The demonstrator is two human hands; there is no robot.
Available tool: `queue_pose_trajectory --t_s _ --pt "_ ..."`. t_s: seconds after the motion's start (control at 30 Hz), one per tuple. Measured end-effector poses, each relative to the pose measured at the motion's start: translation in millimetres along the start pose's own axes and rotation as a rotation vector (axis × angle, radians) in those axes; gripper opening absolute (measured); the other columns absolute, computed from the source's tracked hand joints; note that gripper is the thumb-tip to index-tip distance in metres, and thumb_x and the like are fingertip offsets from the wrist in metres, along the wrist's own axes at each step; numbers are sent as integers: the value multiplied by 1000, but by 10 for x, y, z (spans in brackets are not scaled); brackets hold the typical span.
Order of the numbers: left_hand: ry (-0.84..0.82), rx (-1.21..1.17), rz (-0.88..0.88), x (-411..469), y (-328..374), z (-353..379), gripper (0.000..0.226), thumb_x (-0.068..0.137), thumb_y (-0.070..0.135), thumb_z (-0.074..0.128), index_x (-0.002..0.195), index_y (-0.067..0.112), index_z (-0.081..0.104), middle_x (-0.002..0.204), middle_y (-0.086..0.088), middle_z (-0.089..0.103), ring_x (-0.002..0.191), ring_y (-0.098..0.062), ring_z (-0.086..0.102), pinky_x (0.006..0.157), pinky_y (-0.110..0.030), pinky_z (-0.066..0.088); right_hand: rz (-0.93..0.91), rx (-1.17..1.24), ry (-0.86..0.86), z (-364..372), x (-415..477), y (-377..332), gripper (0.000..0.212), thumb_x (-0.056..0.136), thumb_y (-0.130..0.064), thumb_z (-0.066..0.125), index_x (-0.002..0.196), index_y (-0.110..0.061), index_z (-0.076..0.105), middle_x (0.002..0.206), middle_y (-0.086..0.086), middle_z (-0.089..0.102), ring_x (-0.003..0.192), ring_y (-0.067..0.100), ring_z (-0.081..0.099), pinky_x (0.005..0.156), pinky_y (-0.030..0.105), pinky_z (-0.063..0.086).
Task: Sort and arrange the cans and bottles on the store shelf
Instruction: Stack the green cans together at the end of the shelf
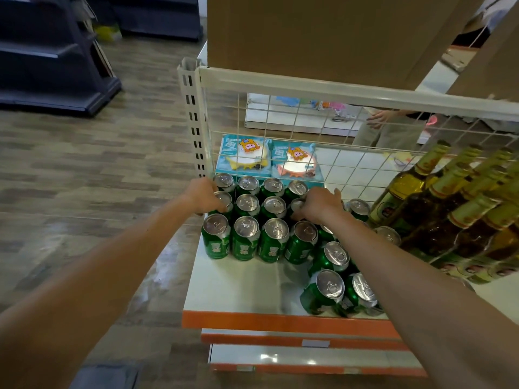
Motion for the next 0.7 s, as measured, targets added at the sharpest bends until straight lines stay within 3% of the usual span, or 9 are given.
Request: queue_pose_trajectory --t_s 0.2,0.4,0.7 --pt "-31 25 -16 15 9 36 35 79 25 80 103 6 62 86 -8 60 76 -21 62 53 -30 57 4 -60 -33 -24 -9 -33 44 80 -54 71 98 -16 61 92 1 62 108 26 58 118 52 10" --pt "50 207 12 -42 180 53 29 85 33 70 95 7 59 73 -3 52 62 -18 54 58 -28 46 24 -99 -88 -51 -41 -103 69 84 -48 70 138 -12 45 116 8 63 119 31 54 118 55 7" --pt "79 313 42 -19 239 65 41 84 29 74 112 0 62 99 -13 61 82 -24 53 67 -31 44 38 -71 -78 -9 -50 -91 66 86 -42 69 140 -12 44 123 9 61 122 32 53 118 56 9"
Point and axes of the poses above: each hand's wrist, its own x-axis towards the middle knuckle, its own z-axis out of the palm, y = z × x, the point moved 5 cm from there along x, towards the middle knuckle
